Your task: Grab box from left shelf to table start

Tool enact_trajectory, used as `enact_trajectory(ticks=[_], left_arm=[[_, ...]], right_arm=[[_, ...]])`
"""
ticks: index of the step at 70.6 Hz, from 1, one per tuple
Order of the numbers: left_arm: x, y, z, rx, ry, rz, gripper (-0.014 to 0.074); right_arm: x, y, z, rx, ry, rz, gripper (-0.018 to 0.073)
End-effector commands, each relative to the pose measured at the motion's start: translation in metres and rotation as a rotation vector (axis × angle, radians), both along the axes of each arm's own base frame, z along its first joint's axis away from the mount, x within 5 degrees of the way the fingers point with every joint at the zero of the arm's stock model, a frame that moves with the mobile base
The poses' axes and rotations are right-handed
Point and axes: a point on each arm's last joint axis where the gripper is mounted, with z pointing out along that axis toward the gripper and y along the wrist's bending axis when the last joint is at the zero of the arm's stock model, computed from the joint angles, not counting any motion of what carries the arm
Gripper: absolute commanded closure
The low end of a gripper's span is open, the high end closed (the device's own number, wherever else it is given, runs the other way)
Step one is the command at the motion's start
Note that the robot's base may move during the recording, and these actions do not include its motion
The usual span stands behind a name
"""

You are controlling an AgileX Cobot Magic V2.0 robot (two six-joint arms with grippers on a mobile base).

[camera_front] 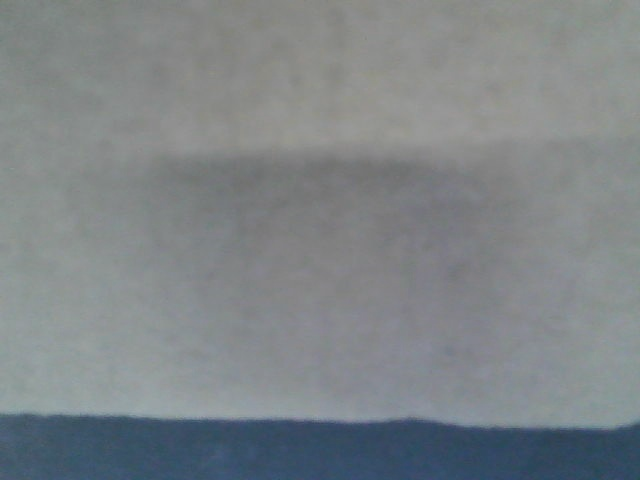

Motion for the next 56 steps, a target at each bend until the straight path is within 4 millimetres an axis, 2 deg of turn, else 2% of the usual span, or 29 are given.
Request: enact_trajectory(ticks=[1,56], left_arm=[[-0.0069,-0.0174,0.0317,-0.308,-0.154,-0.124,0.0692],[-0.0069,-0.0174,0.0317,-0.308,-0.154,-0.124,0.0692]], right_arm=[[0.0042,0.0109,0.0165,0.124,-0.111,0.06,0.0501],[0.0042,0.0109,0.0165,0.124,-0.111,0.06,0.0501]])
